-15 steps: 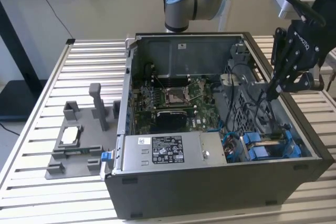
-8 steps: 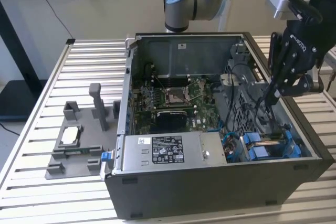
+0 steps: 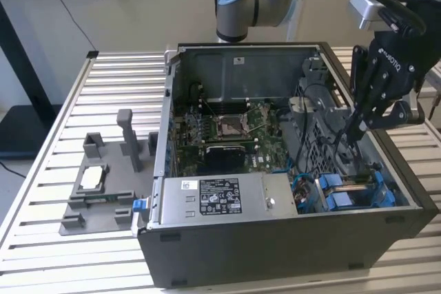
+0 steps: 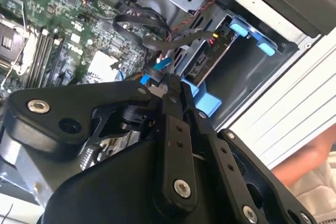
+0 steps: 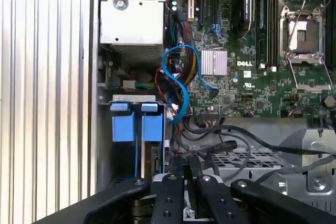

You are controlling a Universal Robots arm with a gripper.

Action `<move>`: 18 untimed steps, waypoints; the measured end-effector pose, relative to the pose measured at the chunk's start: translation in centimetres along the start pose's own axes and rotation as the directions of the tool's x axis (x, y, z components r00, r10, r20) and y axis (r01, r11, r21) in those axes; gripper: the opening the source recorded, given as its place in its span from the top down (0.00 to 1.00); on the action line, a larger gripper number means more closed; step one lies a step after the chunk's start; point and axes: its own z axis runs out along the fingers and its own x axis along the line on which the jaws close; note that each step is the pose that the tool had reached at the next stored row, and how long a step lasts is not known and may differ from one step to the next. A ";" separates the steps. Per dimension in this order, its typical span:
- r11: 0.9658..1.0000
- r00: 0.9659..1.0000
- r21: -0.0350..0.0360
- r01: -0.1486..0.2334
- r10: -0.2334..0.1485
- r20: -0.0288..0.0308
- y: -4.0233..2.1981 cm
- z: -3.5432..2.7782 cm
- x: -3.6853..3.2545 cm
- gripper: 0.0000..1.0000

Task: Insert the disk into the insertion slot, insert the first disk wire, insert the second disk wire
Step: 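Insert the second disk wire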

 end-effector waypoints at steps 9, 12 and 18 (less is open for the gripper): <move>1.000 1.000 -0.001 0.028 -0.028 -0.002 0.11 0.10 0.37 0.84; 1.000 1.000 0.007 0.028 -0.028 -0.002 0.16 0.17 0.39 0.84; 0.998 1.000 0.049 0.030 -0.030 -0.003 0.54 0.64 0.86 0.84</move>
